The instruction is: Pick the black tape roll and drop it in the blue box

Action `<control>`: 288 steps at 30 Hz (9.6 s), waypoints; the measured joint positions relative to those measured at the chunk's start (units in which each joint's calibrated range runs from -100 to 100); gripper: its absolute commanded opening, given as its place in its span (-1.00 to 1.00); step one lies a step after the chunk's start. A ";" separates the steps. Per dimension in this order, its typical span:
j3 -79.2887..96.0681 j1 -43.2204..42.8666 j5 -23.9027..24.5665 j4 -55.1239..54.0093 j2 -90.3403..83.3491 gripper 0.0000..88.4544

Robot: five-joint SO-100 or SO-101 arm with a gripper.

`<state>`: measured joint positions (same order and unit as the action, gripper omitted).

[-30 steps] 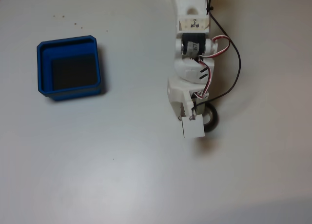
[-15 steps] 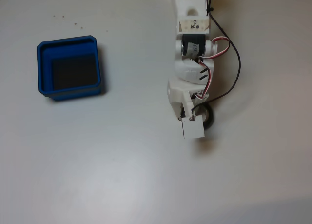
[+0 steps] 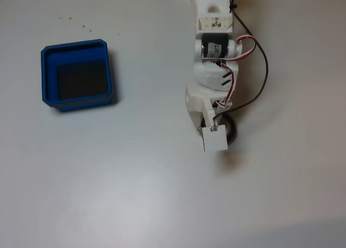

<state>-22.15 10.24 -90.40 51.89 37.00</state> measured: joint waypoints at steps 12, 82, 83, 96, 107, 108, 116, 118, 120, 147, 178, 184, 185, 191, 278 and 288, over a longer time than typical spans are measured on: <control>0.00 0.40 0.00 2.38 -1.95 -0.98; 0.00 51.36 0.00 4.43 -15.75 -0.98; 0.00 51.76 0.00 4.43 -15.75 -0.98; 0.00 52.15 0.00 4.43 -15.75 -0.98; 0.00 52.15 0.00 4.43 -15.75 -0.97; 0.00 52.15 0.00 4.43 -15.66 -0.97; 0.00 52.15 0.00 4.43 -12.19 -0.97; 0.00 52.15 0.00 4.43 -11.77 -0.97; 0.00 52.15 0.00 4.43 -11.77 -0.97; 0.00 51.66 0.00 4.27 -3.05 -0.97; -0.54 50.07 -0.25 4.27 -2.62 -0.97; -1.08 48.99 -0.25 4.27 -7.62 -0.97; -1.08 49.08 -0.25 4.27 -8.98 -0.97; -1.08 49.08 -0.25 4.27 -13.97 -0.97; 101.97 -6.14 -0.33 4.35 -131.67 -0.97; 103.23 -6.14 0.00 4.35 -131.84 -0.97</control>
<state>81.08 4.11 -90.40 56.24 -94.83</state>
